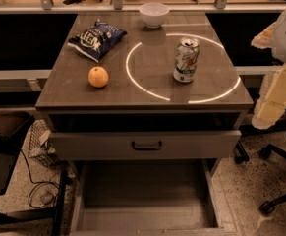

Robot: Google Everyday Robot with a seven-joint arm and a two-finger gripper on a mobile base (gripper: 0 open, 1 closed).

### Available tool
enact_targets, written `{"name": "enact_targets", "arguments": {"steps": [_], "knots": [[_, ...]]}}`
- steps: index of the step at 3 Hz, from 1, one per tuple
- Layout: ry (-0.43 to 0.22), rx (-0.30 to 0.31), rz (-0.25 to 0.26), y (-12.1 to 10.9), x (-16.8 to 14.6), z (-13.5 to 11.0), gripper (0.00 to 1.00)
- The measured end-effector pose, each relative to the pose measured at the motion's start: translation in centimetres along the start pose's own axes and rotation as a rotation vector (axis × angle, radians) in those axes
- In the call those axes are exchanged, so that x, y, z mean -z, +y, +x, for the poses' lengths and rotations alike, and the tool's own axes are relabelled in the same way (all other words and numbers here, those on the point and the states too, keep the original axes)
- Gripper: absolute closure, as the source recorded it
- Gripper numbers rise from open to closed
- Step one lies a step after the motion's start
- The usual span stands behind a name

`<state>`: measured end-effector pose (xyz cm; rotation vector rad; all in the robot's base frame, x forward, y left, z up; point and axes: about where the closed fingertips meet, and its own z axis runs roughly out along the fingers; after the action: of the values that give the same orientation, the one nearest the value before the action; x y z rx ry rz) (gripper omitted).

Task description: Place orange into middle drawer

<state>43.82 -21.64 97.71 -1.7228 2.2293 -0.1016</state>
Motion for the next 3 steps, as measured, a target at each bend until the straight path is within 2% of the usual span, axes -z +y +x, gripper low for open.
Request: {"name": "enact_targets", "arguments": {"steps": [1, 2, 3], "knots": [[0.0, 0.0, 0.0, 0.0, 0.0, 0.0, 0.0], [-0.018, -0.038, 0.029, 0.2, 0.0, -0.1, 0.0], [-0.143, -0.19, 0.078, 0.6, -1.6, -1.8, 0.0]]}}
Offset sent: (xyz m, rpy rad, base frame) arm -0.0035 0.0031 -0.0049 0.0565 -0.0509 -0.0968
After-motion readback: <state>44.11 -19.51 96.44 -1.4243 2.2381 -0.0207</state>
